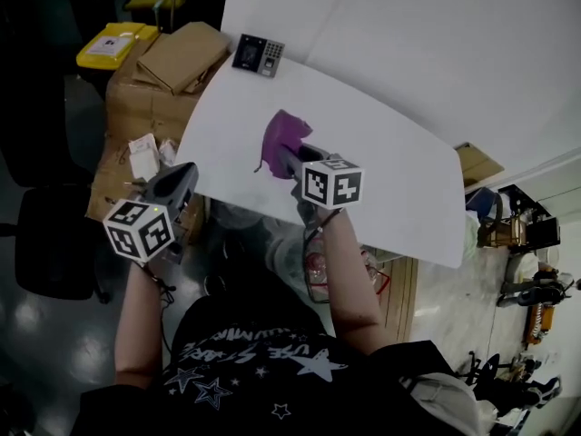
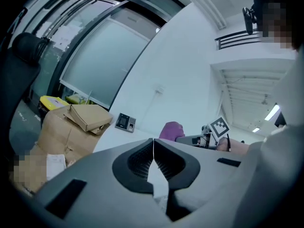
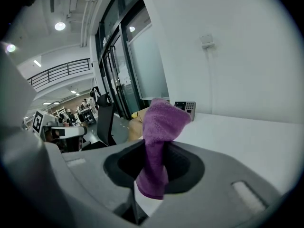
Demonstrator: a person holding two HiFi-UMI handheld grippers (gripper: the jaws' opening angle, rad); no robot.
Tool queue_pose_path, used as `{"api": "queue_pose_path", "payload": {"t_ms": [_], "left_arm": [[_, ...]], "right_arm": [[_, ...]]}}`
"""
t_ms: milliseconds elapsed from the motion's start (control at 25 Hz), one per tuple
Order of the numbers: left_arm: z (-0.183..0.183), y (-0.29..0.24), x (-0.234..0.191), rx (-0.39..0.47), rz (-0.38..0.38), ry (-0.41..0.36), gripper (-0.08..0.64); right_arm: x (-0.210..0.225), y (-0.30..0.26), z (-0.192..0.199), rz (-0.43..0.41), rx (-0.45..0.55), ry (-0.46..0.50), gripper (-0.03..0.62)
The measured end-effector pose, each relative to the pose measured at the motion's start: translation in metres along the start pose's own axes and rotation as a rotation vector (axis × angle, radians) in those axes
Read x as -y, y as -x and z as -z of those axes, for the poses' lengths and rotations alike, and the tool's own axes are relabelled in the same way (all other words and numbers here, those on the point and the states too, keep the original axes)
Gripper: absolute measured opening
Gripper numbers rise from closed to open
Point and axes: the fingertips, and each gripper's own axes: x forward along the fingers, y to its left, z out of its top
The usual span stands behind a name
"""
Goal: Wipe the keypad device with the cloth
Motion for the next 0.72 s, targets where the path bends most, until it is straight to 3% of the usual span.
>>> {"api": "queue_pose_path", "payload": {"t_ms": [240,720], "left_arm": [[0.011,-0.001,0.026,-0.012,0.008,-0.012,0.009],[0.027,-0.016,0.087,0.006,-0.094,-0.017,0.009]], "right_arm": [[-0.004,0.02,0.016,-0.033,-0.006,0.0,0.097],[0.017,0.058,0.028,-0.181,-0.008,0.025,0.097]]}}
